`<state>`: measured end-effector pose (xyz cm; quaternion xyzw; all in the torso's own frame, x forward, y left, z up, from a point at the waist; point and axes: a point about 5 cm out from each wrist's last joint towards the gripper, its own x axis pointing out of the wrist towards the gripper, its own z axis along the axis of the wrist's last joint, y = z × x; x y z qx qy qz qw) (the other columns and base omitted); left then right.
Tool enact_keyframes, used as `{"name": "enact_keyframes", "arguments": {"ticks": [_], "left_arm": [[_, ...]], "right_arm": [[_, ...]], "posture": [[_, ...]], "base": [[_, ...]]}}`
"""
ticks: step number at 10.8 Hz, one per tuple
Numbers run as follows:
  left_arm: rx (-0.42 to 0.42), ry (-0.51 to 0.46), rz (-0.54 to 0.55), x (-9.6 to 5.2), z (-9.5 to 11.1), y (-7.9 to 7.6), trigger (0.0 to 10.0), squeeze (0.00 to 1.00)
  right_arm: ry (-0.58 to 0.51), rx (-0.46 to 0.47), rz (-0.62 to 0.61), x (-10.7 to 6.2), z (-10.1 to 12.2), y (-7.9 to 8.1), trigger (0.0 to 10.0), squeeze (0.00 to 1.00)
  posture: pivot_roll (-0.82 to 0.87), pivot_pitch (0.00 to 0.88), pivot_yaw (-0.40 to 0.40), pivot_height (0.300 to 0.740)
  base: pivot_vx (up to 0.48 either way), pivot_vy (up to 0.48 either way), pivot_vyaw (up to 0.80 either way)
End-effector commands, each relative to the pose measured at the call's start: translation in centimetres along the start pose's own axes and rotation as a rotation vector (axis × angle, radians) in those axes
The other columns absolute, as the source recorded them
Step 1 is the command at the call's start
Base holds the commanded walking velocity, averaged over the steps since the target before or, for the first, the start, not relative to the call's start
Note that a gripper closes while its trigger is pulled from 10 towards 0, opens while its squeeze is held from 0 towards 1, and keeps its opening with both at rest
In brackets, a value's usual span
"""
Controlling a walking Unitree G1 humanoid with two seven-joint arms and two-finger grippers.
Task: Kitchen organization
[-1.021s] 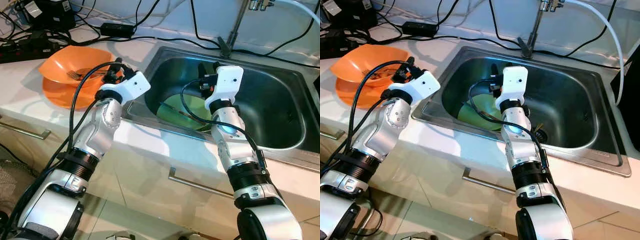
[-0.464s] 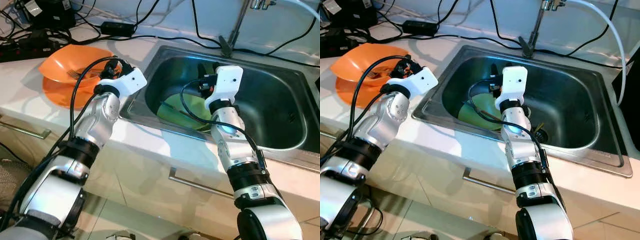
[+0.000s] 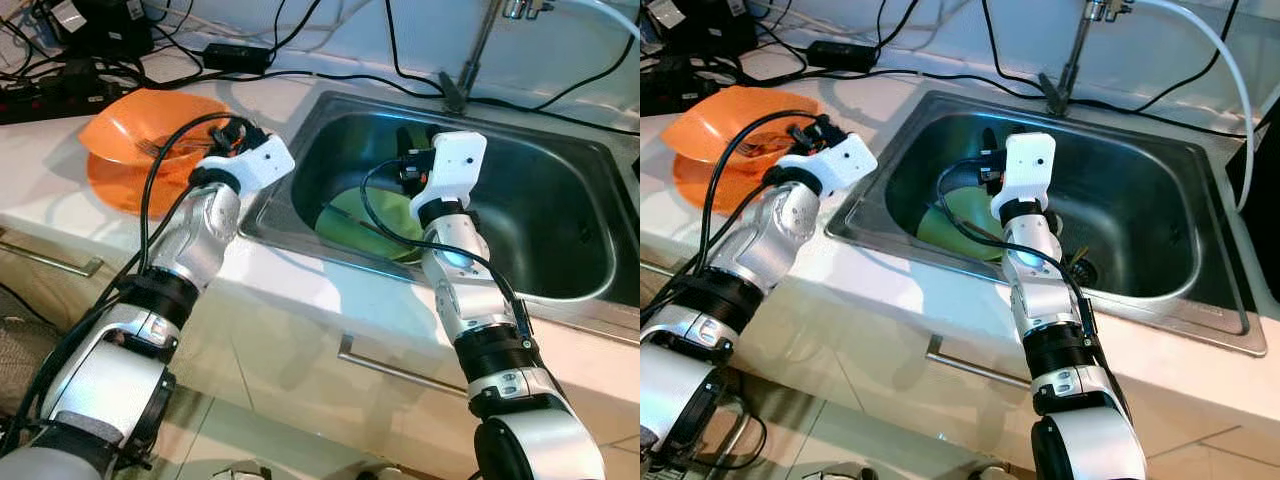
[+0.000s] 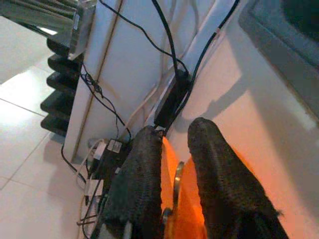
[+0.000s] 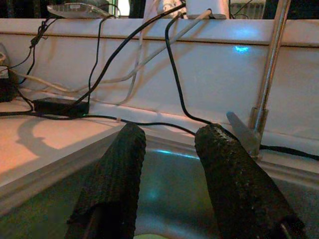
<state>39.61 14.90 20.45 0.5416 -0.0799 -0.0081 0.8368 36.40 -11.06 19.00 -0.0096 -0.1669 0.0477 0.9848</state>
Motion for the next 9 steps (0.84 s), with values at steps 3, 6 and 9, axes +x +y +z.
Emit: {"name": "enact_keyframes", "arguments": {"ticks": [3,6,9], "left_arm": [[-0.01,-0.029,0.017,0.3,0.6,0.3,0.0,0.0],[-0.004,-0.036,0.034,0.4,0.6,0.7,0.0,0.0],[0.017,-0.139,0.14,0.4,2.1,2.4,0.0,0.0]], "right_arm": [[0.015,-0.007,-0.008,0.1,-0.1,-0.2,10.0,0.0],[0.017,-0.005,-0.008,0.1,-0.2,-0.2,10.0,0.0],[0.016,-0.005,-0.007,0.1,-0.2,-0.2,10.0,0.0]], "posture": [[0.08,0.049,-0.025,0.74],[0.08,0.048,-0.025,0.74],[0.09,0.045,-0.027,0.74]], "base": [[0.0,0.0,0.0],[0.0,0.0,0.0],[0.0,0.0,0.0]]}}
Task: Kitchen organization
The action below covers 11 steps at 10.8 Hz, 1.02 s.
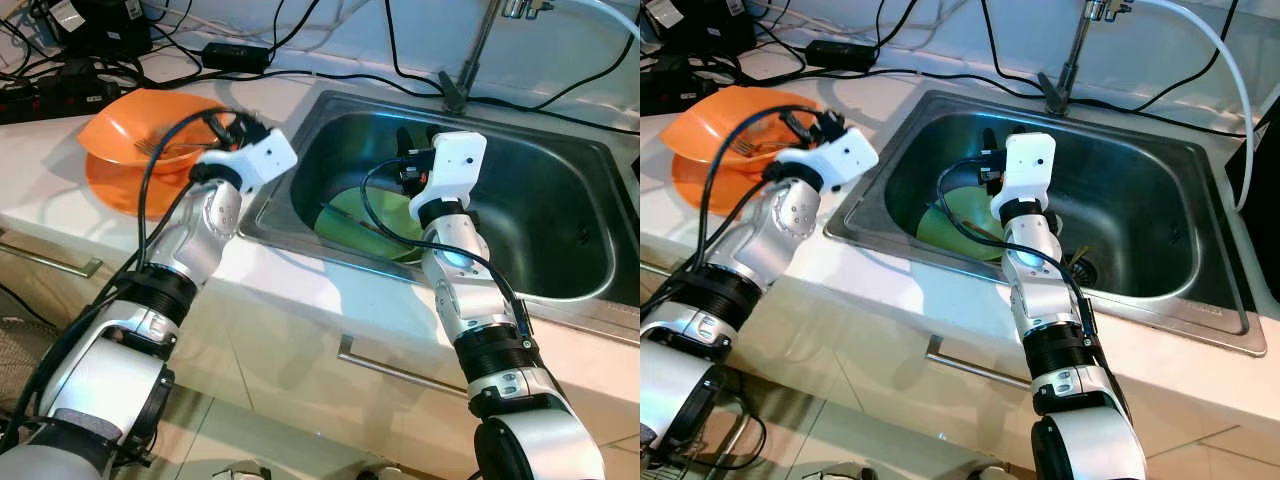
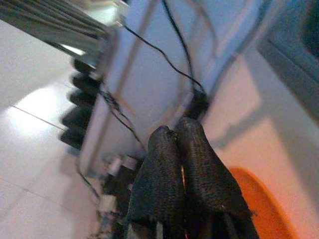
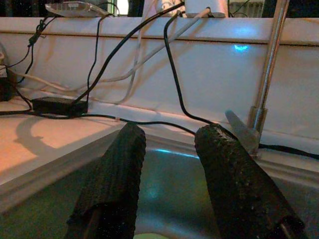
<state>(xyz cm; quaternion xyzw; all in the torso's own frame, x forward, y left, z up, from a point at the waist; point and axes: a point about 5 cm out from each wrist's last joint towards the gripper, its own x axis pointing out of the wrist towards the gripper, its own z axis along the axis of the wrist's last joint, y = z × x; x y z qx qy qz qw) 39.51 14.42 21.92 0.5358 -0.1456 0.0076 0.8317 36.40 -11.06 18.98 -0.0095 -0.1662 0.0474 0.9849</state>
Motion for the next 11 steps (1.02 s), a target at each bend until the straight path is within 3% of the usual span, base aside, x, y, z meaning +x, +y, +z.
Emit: {"name": "enact_keyframes", "arguments": {"ticks": [1,2,4,6,7,8,11], "left_arm": [[0.01,-0.09,0.095,0.5,1.8,1.7,2.7,0.0],[0.005,-0.117,0.118,0.5,2.3,2.0,10.0,0.0],[-0.034,-0.212,0.167,0.4,3.8,3.0,10.0,0.0],[-0.351,-0.517,0.119,-0.9,9.4,3.8,10.0,0.0],[-0.416,-0.579,0.097,-1.4,10.5,3.8,10.0,0.0],[-0.559,-0.631,0.046,-2.0,11.5,3.7,10.0,0.0],[-0.851,-0.642,-0.143,-2.6,11.9,2.5,10.0,0.0]], "right_arm": [[0.015,-0.005,-0.006,0.0,-0.2,-0.1,10.0,0.0],[0.015,-0.004,-0.005,0.0,-0.2,0.0,10.0,0.0],[0.015,-0.004,-0.005,0.0,-0.2,0.0,10.0,0.0],[0.028,-0.009,0.005,-0.1,-0.5,0.4,10.0,0.0],[0.027,-0.008,0.012,-0.1,-0.6,0.6,10.0,0.0],[0.018,-0.029,0.031,-0.1,-0.4,0.9,10.0,0.0],[-0.013,-0.072,0.101,-0.2,-0.2,1.7,10.0,0.0]], "posture": [[0.08,0.043,-0.027,0.74],[0.08,0.043,-0.026,0.74],[0.08,0.042,-0.026,0.74],[0.09,0.028,-0.028,0.74],[0.09,0.024,-0.028,0.74],[0.09,0.019,-0.026,0.74],[0.09,0.012,-0.026,0.74]], "base": [[0.0,0.0,0.0],[0.0,0.0,0.0],[0.0,0.0,0.0],[0.0,0.0,0.0],[0.0,0.0,0.0],[0.0,0.0,0.0],[0.0,0.0,0.0]]}}
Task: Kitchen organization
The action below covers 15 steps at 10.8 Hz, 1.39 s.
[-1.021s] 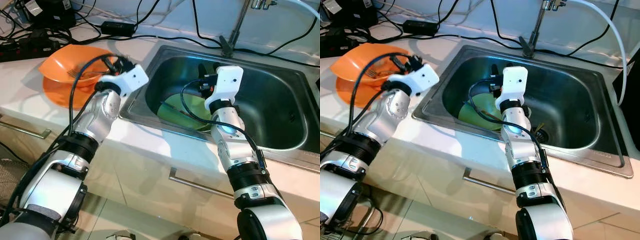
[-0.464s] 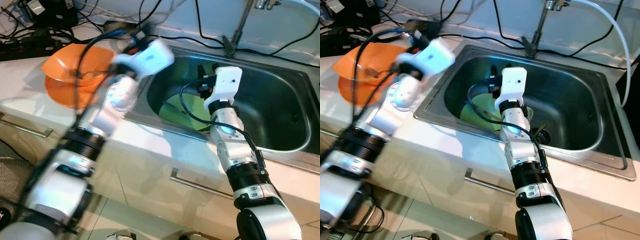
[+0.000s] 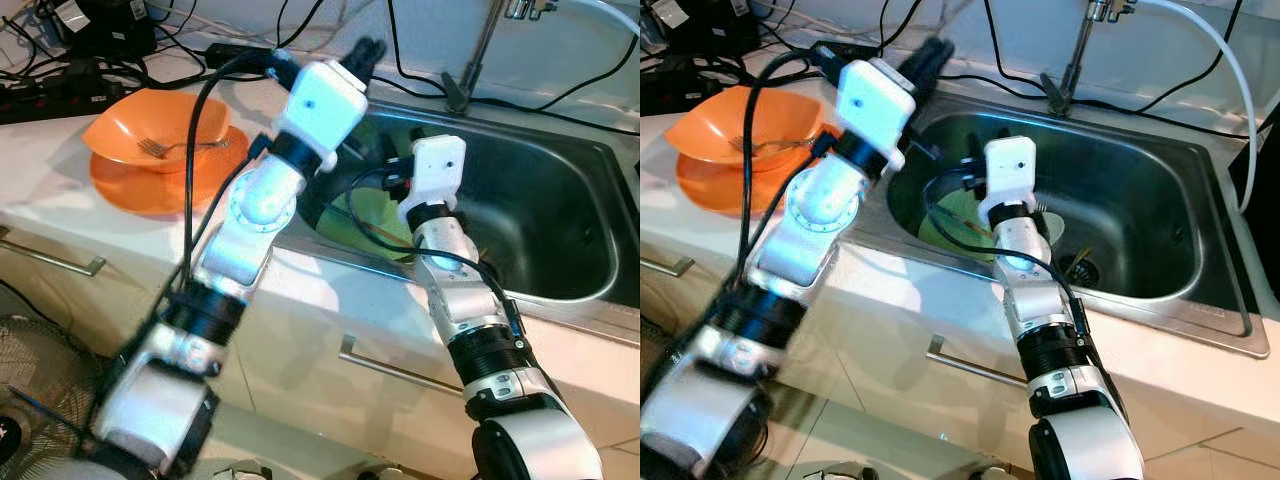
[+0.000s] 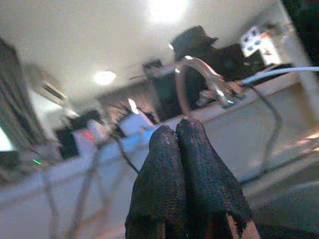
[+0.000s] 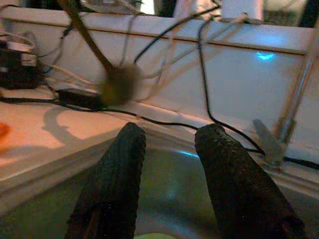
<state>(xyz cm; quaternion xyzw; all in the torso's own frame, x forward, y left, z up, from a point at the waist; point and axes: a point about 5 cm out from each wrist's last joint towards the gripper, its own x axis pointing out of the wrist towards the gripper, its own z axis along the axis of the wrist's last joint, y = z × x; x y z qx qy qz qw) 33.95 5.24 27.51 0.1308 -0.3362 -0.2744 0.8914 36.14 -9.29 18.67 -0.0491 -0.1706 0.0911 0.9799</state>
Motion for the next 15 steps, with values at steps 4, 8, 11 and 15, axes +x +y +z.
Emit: {"name": "enact_keyframes", "arguments": {"ticks": [4,8,11,15], "left_arm": [[-0.19,-0.012,-0.046,-0.2,0.4,-0.2,10.0,0.0],[-0.346,0.044,-0.131,-0.9,0.0,-0.7,10.0,0.0],[-0.434,0.068,-0.094,-1.7,-0.3,1.0,10.0,0.0],[-0.572,0.059,-0.086,-2.2,-0.1,2.5,10.0,0.0]], "right_arm": [[-0.029,0.013,0.109,-0.3,0.3,1.5,10.0,0.0],[-0.032,0.01,0.1,-0.3,0.4,1.3,10.0,0.0],[-0.037,0.011,0.065,-0.3,0.4,0.7,10.0,0.0],[-0.034,0.021,0.094,-0.4,0.4,1.1,10.0,0.0]], "posture": [[0.09,0.022,-0.025,0.74],[0.09,0.027,-0.022,0.74],[0.09,0.036,-0.019,0.74],[0.09,0.046,-0.015,0.74]], "base": [[0.0,0.0,0.0],[0.0,0.0,0.0],[0.0,0.0,0.0],[0.0,0.0,0.0]]}}
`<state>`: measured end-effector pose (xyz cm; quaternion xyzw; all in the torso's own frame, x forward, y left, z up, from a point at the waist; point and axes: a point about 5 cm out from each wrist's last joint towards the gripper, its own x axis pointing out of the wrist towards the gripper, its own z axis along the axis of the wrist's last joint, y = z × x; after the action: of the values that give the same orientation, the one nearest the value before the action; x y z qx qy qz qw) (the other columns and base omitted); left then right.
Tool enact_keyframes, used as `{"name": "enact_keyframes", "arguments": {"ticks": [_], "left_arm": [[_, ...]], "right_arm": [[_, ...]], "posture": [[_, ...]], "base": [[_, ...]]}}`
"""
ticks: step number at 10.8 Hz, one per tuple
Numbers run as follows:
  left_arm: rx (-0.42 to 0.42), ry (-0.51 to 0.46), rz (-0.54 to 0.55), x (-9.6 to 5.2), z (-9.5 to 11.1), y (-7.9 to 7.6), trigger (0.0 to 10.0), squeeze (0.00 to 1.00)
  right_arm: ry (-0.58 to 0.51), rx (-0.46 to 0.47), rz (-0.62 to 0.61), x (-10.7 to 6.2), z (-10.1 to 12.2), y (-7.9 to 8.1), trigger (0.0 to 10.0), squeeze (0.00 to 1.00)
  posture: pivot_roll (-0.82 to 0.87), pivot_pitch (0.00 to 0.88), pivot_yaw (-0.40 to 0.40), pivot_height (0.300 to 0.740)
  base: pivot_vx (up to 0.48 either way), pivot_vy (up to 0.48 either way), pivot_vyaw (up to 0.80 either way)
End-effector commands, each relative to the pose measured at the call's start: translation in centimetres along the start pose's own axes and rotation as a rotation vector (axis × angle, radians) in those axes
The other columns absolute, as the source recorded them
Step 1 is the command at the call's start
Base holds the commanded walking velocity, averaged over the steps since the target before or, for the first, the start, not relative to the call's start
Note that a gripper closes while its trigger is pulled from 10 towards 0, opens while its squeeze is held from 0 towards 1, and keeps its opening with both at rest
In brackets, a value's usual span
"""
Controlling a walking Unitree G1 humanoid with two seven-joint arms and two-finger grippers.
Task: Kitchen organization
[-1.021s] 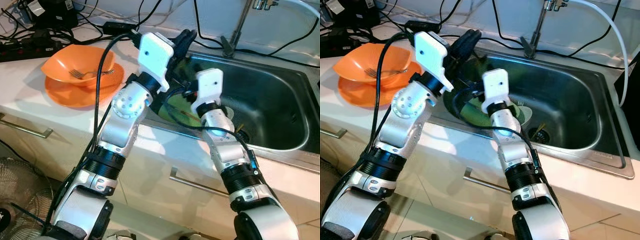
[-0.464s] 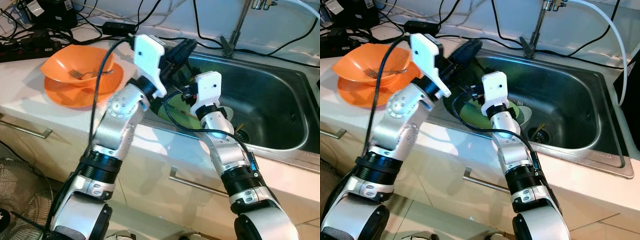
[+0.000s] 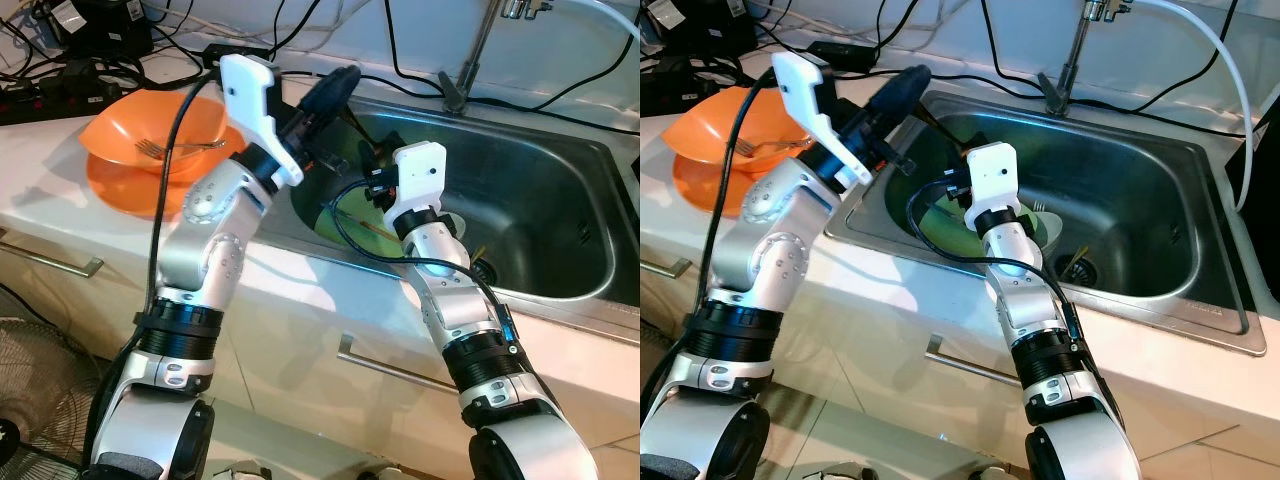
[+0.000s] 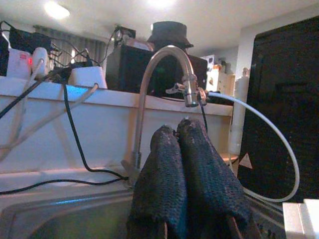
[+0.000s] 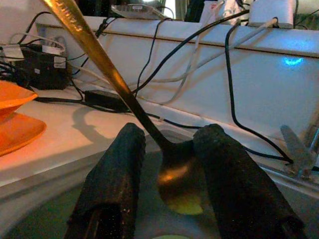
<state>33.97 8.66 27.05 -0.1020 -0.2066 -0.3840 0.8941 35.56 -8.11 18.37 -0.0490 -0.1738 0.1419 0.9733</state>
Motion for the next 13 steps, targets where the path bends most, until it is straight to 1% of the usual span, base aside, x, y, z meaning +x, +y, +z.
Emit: {"name": "enact_keyframes", "arguments": {"ticks": [1,2,4,7,8,9,13], "left_arm": [[-0.008,0.0,-0.024,-0.2,0.2,-0.1,10.0,0.0],[-0.013,0.022,-0.029,-0.3,0.3,0.0,10.0,0.0],[-0.022,0.025,-0.045,-0.2,0.4,-0.4,10.0,0.0],[-0.042,0.047,-0.071,-0.2,0.2,-0.8,10.0,0.0],[-0.048,0.055,-0.077,-0.2,0.1,-0.9,10.0,0.0],[-0.053,0.062,-0.081,-0.2,0.0,-1.0,10.0,0.0],[-0.05,0.065,-0.079,-0.2,0.0,-1.1,10.0,0.0]], "right_arm": [[-0.024,0.004,0.015,-0.1,0.4,0.2,10.0,0.0],[-0.024,0.009,0.042,-0.1,0.4,0.6,10.0,0.0],[-0.032,0.014,0.088,-0.3,0.5,1.3,10.0,0.0],[-0.029,0.012,0.072,-0.2,0.4,1.2,10.0,0.0],[-0.023,0.004,0.062,-0.2,0.4,1.0,9.8,0.0],[-0.026,0.008,0.063,-0.2,0.4,1.1,0.0,0.0],[-0.031,0.01,0.059,-0.3,0.4,1.1,0.0,0.0]], "posture": [[0.09,0.051,-0.014,0.74],[0.09,0.054,-0.012,0.74],[0.09,0.054,-0.009,0.74],[0.09,0.049,-0.007,0.74],[0.09,0.049,-0.007,0.74],[0.09,0.049,-0.007,0.74],[0.09,0.052,-0.006,0.74]], "base": [[0.0,0.0,0.0],[0.0,0.0,0.0],[0.0,0.0,0.0],[0.0,0.0,0.0],[0.0,0.0,0.0],[0.0,0.0,0.0],[0.0,0.0,0.0]]}}
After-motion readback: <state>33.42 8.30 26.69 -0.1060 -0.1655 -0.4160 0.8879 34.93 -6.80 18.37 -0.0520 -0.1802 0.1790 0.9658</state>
